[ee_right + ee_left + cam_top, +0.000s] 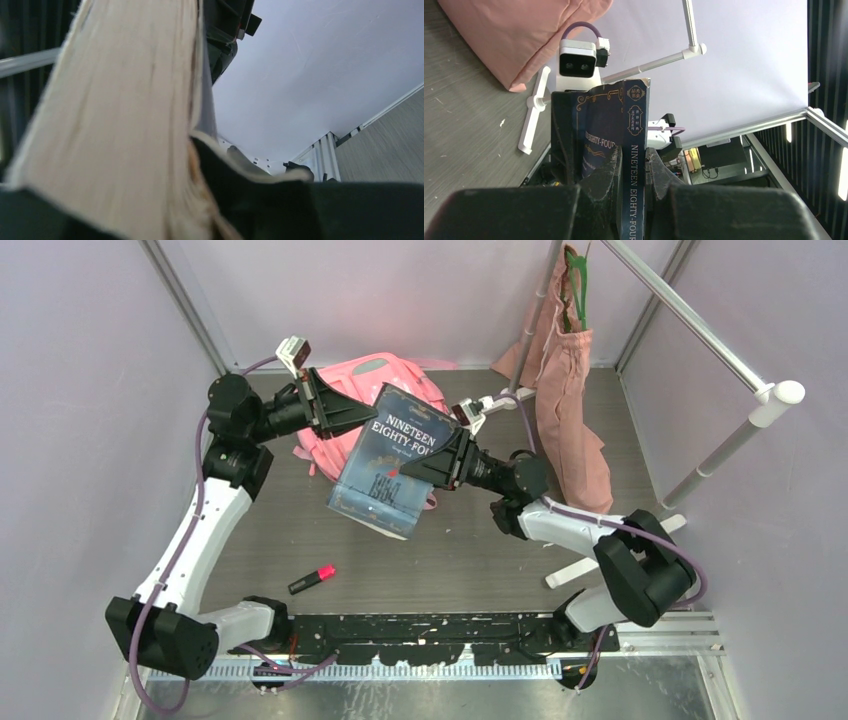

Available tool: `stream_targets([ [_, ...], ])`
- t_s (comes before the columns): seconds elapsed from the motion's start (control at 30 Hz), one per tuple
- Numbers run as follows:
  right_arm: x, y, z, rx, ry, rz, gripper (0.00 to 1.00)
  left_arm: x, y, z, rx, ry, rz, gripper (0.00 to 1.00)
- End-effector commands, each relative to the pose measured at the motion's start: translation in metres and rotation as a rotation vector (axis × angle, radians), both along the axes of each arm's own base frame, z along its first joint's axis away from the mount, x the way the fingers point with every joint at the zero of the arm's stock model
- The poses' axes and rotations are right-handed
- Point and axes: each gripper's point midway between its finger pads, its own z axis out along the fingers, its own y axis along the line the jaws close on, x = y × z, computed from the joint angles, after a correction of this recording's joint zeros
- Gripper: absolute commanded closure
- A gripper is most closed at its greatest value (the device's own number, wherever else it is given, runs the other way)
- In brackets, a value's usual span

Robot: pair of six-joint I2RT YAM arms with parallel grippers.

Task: Pack the student bag
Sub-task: Pick up the book from the center of the board.

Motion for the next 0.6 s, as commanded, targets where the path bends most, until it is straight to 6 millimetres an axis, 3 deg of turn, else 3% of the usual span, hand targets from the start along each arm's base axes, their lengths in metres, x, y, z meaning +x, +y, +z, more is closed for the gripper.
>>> stream_targets([
  [0.0, -0.001, -0.001, 0.008, 0.043, -0.001, 0.002, 0.74, -0.007, 0.008, 0.02, -0.031, -0.093, 0.03, 1.0],
  [0.1, 0.001, 0.001, 0.01, 0.046, 0.008, 0.011, 0.98, -0.007, 0.008, 0.012, -0.006, -0.088, 0.035, 1.0],
  [0.17, -0.001, 0.001, 0.014, 0.048, 0.0, 0.029, 0.99, -0.01, 0.008, 0.007, 0.022, -0.101, 0.026, 0.99],
  [0.2, -0.004, 0.001, 0.016, 0.048, -0.003, 0.041, 0.99, -0.012, 0.009, 0.002, 0.05, -0.11, 0.021, 0.87],
  [0.23, -0.006, 0.001, 0.017, 0.042, -0.007, 0.056, 0.99, -0.014, 0.01, -0.001, 0.089, -0.115, 0.013, 0.64],
  [0.3, -0.01, 0.003, 0.013, -0.004, -0.002, 0.109, 0.99, -0.017, 0.019, -0.017, 0.224, -0.144, 0.016, 0.35],
  [0.37, -0.012, 0.005, 0.002, -0.088, 0.017, 0.165, 0.99, -0.019, 0.035, -0.036, 0.422, -0.237, 0.05, 0.2],
  [0.43, -0.018, 0.002, -0.009, -0.167, 0.014, 0.212, 0.99, -0.019, 0.051, -0.051, 0.58, -0.245, 0.102, 0.17],
  [0.57, -0.033, -0.006, -0.029, -0.341, -0.076, 0.247, 0.99, -0.031, 0.058, -0.054, 0.642, -0.356, 0.08, 0.15],
])
